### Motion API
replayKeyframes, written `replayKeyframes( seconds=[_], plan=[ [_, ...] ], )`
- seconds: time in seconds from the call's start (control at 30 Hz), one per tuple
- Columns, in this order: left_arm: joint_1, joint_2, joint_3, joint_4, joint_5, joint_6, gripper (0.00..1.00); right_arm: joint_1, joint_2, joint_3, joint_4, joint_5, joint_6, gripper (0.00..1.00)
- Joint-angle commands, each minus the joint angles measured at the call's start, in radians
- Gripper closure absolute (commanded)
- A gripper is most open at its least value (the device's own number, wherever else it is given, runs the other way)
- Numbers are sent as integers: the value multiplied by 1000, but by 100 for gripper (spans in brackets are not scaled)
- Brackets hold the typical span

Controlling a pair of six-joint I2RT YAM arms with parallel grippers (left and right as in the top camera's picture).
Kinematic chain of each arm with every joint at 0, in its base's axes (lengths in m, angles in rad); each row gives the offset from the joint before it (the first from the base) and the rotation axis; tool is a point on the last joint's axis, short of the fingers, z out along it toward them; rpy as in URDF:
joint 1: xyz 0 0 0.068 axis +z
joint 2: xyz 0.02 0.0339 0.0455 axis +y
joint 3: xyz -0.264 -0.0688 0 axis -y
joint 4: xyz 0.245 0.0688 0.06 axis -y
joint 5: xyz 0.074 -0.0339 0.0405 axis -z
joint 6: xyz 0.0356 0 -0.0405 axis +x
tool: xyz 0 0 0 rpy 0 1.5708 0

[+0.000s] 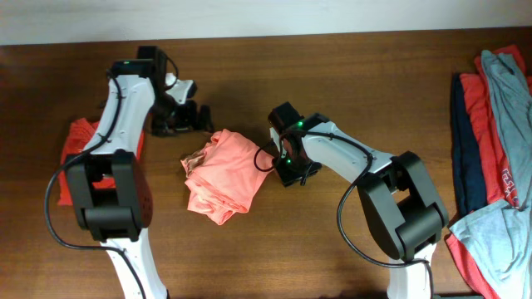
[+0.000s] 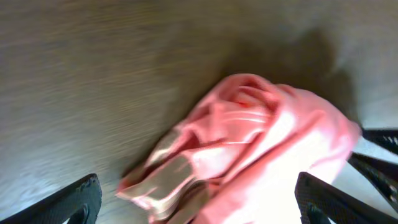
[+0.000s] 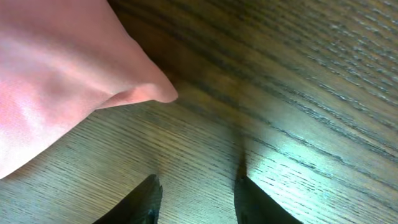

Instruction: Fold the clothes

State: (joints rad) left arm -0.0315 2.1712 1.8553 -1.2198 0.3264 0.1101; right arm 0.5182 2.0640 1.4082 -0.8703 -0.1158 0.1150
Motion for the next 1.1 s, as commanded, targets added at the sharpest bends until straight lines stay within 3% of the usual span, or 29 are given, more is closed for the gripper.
replayKeyframes(
  seconds=[0.0,0.47,0.6,0.83,0.87,0.9,0.93,1.07],
  plan=[
    [-39,18,8,-4,56,134,1,-11,-2,0,-6,38,-5,56],
    [-79,176,5,8,63,198,2,-11,-2,-1,-10,38,-5,56],
    [-80,213,5,6,71,199,34,-11,-2,-1,-13,38,-5,56],
    [-80,213,5,4,130,203,60,-11,-2,-1,-14,38,-5,56],
    [-80,213,5,2,131,208,69,-11,-2,-1,-16,38,-5,57],
    [-80,213,5,-5,131,222,89,-11,-2,-1,-17,38,-5,57],
    [-80,213,5,-8,130,225,100,-11,-2,-1,-19,38,-5,57],
    [-77,211,10,-16,118,225,100,-11,-3,-1,-26,40,-6,59]
  ],
)
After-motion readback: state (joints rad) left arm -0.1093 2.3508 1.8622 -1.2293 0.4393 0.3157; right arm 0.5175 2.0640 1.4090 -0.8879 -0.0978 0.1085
